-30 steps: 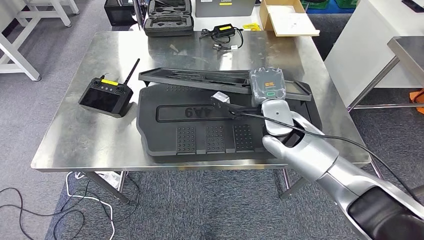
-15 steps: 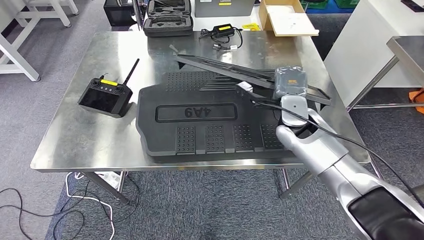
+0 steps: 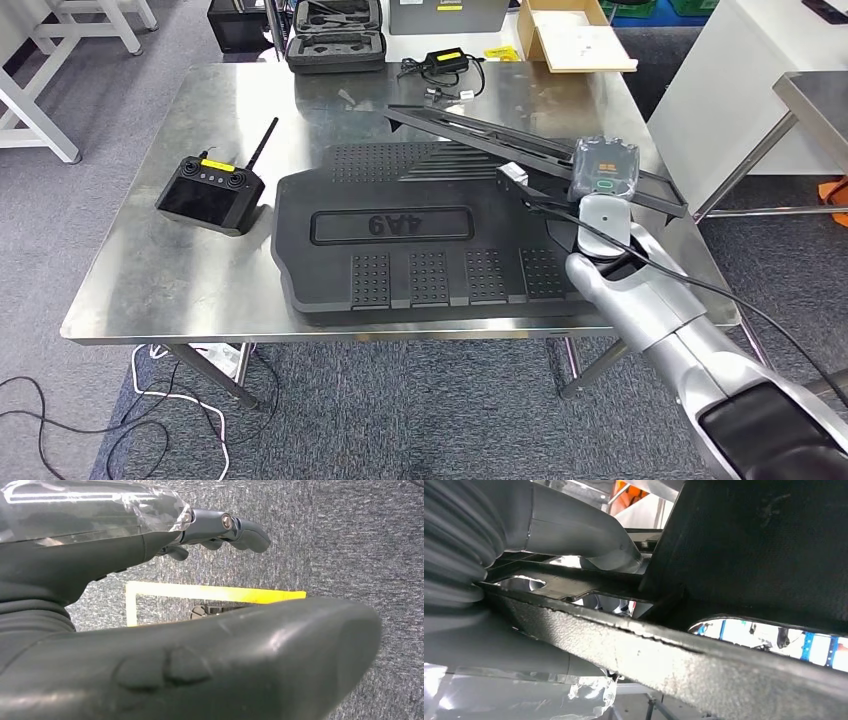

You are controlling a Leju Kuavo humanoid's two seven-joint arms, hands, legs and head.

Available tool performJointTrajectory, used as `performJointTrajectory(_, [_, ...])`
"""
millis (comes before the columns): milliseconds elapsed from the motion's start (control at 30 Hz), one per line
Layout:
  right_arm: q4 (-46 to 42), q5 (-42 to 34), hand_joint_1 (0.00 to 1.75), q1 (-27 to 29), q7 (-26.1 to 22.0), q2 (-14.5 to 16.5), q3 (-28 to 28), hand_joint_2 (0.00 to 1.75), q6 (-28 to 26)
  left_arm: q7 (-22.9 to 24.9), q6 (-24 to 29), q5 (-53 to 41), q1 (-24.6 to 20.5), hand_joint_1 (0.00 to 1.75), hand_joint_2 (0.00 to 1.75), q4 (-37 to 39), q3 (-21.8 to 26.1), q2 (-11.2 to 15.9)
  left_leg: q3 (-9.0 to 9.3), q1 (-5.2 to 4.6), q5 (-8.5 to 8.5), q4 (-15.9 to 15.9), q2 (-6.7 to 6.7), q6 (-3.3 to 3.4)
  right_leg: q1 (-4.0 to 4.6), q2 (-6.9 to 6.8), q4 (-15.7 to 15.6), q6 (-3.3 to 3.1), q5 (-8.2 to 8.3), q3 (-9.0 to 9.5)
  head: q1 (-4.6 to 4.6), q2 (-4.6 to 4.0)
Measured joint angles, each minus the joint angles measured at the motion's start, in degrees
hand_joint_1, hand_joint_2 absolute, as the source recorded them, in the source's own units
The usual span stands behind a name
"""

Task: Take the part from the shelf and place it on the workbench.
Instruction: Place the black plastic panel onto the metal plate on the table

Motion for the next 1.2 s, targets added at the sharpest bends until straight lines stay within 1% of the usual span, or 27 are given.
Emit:
performJointTrajectory(233, [1.2,4.1,1.75,0.9,0.0,0.1,0.8,1.75,-0.4,0.1,0.3,0.0,0.0,0.00,0.00,-0.3,0.0,0.0,-0.01,-0.01,0.00,0.0,-0.01,0.00,0.00,-0.01,0.0,0.00,0.00,0.02,0.02,0.00])
performJointTrajectory(433, [2.3,9.2,1.75,0.8,0.0,0.9,4.9,1.75,0.5,-0.2,0.5,0.2,0.0,0.00,0.00,-0.7,0.0,0.0,0.00,0.00,0.00,0.0,-0.03,0.00,0.01,-0.05,0.0,0.00,0.00,0.03,0.00,0.00])
performJointTrajectory(767, [3.2,9.3,1.75,0.4,0.0,1.0,8.7,1.75,1.7,-0.8,0.5,0.7,0.0,0.00,0.00,-0.8,0.0,0.0,0.11,0.00,0.00,0.0,0.03,-0.01,0.01,0.02,0.0,0.00,0.00,0.07,0.00,0.00])
performJointTrajectory(867, [3.4,8.5,1.75,0.4,0.0,1.1,9.4,1.75,1.8,-0.8,0.4,0.9,0.0,0.00,0.00,-0.8,0.0,0.0,0.16,0.00,0.00,0.0,0.06,-0.01,0.01,0.04,0.0,-0.01,0.01,0.13,0.00,0.00])
performJointTrajectory(900, [3.5,7.8,1.72,0.4,0.0,1.1,9.7,1.75,1.8,-0.8,0.4,1.0,0.0,0.00,0.00,-0.8,0.0,0.0,0.17,0.00,0.00,0.0,0.07,-0.01,0.01,0.04,0.0,-0.01,0.01,0.14,0.01,0.00])
performJointTrajectory(933, [3.7,6.8,1.42,0.4,0.0,1.2,10.0,1.75,1.7,-0.8,0.4,1.2,0.0,0.00,0.00,-0.8,0.0,0.0,0.19,0.00,0.00,0.0,0.08,-0.01,0.02,0.04,0.0,-0.01,0.01,0.15,0.02,0.00])
performJointTrajectory(1000, [4.2,4.2,0.55,0.4,0.0,1.3,10.7,1.75,1.3,-0.8,0.3,1.4,0.1,0.00,0.00,-0.8,0.0,0.0,0.21,0.00,0.01,0.0,0.12,-0.01,0.02,0.08,0.0,-0.01,0.02,0.16,0.03,0.00])
performJointTrajectory(1033, [4.5,2.9,0.14,0.3,0.0,1.4,11.1,1.75,1.2,-0.8,0.3,1.5,0.1,0.00,0.00,-0.8,0.0,0.0,0.21,0.00,0.01,0.0,0.15,-0.01,0.02,0.10,0.0,-0.02,0.03,0.16,0.02,0.00])
performJointTrajectory(1067, [4.8,1.6,0.00,0.2,0.0,1.6,11.6,1.75,1.1,-0.8,0.3,1.6,0.1,0.00,0.00,-0.8,0.0,0.0,0.22,0.00,0.01,-0.1,0.17,-0.01,0.02,0.11,0.0,-0.02,0.03,0.16,0.01,0.00])
performJointTrajectory(1200, [5.6,-2.0,0.00,-1.0,0.0,2.1,14.0,1.75,1.1,-0.9,0.3,1.9,0.1,0.00,0.00,-0.8,0.0,0.0,0.21,0.00,0.03,-0.1,0.10,-0.04,0.02,0.02,0.0,-0.02,0.02,0.16,-0.08,0.00])
